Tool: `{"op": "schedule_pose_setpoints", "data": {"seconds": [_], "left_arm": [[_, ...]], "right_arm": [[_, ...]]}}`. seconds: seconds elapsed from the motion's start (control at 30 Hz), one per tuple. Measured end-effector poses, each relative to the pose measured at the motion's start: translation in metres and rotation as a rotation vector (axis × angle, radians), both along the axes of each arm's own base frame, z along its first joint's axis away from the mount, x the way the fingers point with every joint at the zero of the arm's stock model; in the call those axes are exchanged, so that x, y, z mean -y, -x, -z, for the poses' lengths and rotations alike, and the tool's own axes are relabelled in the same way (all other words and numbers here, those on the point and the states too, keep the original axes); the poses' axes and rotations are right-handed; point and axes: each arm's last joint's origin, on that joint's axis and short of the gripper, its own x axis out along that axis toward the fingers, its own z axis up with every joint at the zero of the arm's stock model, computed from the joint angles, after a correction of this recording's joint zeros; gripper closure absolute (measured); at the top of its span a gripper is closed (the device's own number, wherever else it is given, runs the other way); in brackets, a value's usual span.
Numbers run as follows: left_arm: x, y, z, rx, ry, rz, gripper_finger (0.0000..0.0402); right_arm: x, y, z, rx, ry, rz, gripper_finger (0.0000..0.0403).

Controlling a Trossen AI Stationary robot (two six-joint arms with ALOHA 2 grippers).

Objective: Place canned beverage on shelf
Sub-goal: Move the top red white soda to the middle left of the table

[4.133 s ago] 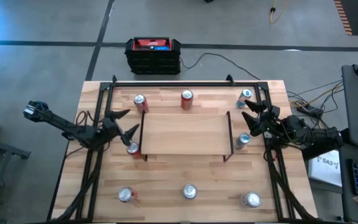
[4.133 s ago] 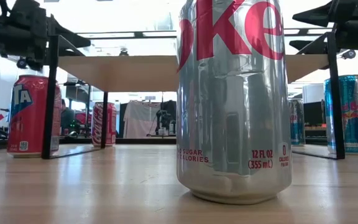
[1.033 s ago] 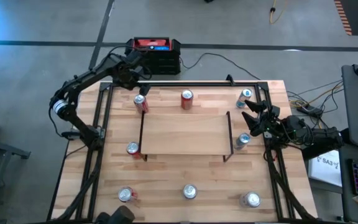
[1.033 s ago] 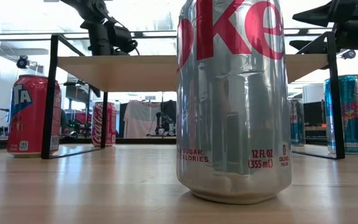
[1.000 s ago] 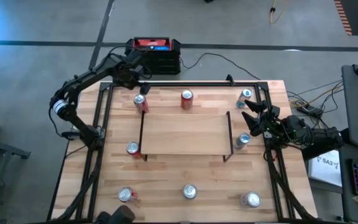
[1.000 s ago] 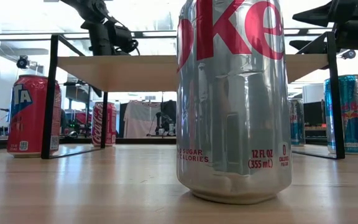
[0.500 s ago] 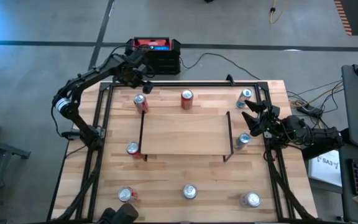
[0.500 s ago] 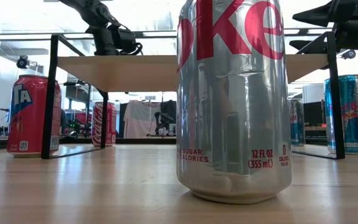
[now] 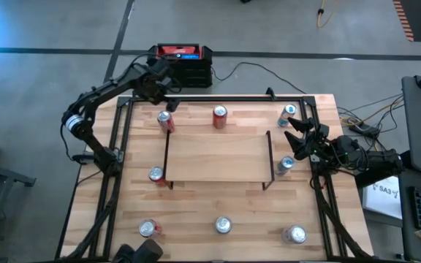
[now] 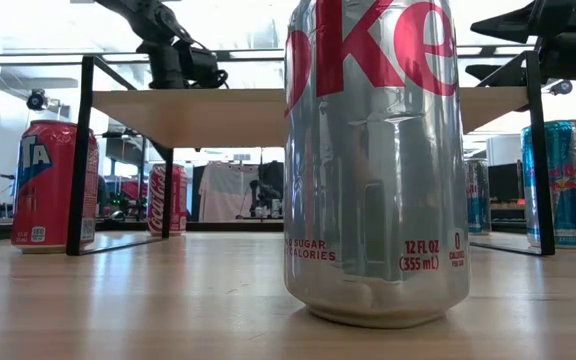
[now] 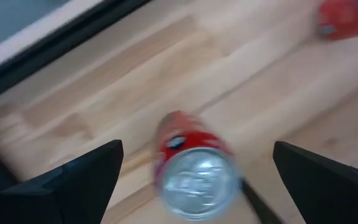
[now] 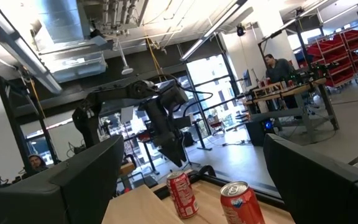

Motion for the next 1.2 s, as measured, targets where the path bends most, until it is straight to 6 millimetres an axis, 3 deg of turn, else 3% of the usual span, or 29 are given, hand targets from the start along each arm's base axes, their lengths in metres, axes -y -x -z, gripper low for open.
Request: {"op": "schedule_pose_setpoints", "data": {"seconds": [0.27,0.43,0.63,1.2], "left_arm": [[0.003,0.003,0.005,-0.068,0.026,-0.012,0.0002],[0.007,0.007,0.019,-0.104,0.066,-0.048,0.0002],[0.006,0.003,0.031,-0.012,0.089,-0.028,0.0002],[0.007,0.004,0.03,-0.022,0.089,-0.039,0.0002]], "right_arm": [[0.0,0.0,0.0,0.0,0.0,0.0,0.0033],[0.0,0.0,0.0,0.0,0.0,0.0,0.0033],[0.0,0.0,0.0,0.0,0.0,0.0,0.0033],[0.0,0.0,0.0,0.0,0.0,0.0,0.0033]]}}
